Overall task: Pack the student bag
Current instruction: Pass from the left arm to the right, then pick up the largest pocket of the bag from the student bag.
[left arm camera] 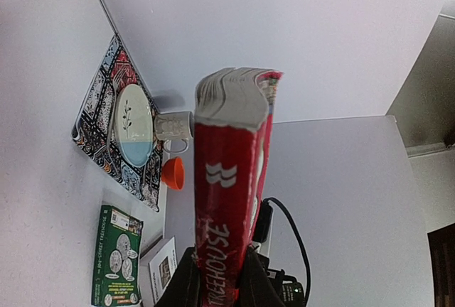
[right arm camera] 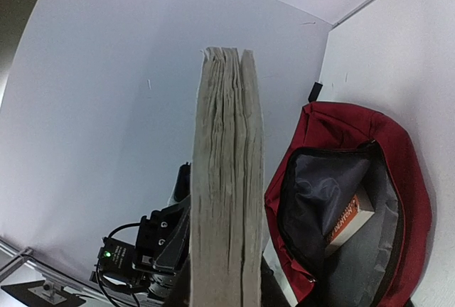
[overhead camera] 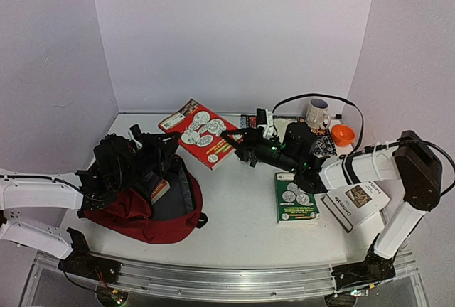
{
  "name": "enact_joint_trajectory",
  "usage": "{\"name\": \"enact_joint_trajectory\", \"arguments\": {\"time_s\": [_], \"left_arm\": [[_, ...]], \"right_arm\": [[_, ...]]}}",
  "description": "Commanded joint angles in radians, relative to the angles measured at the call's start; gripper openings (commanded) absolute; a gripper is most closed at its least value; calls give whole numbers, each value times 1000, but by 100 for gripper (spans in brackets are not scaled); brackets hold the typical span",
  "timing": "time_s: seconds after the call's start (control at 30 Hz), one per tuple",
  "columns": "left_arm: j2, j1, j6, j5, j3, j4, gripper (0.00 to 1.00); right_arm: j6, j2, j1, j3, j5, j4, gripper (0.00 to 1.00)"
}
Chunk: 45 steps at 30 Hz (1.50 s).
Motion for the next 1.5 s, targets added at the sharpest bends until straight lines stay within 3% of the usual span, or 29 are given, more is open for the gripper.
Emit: {"name": "enact_joint_trajectory", "arguments": {"time_s": [0.0,0.27,0.4,0.57,0.73,0.93,1.23,1.47], "left_arm": [[-26,-2,48,35,-22,73,12],[-81,0,235,18,-87,27,55],[-139,5,371,-47,-42,-200,74],[-130,10,554,-159,139,-625,92],[-71,11,670,-262,285,-936,95],[53,52,746,-366,412,-1200,99],[255,232,884,-235,495,-1336,99],[362,319,882,-189,489,-1389,99]], "right_arm": [[-30,-17,-10,51,-30,89,4],[-42,-74,-44,-6,-54,69,0],[-70,-111,-59,-35,-62,17,0],[-90,-155,-70,-82,-57,-33,0],[-117,-186,-73,-107,-56,-99,0],[-151,-221,-73,-121,-58,-197,0],[-141,-261,-72,-175,-56,-218,0],[-136,-246,-63,-173,-66,-220,0]]}}
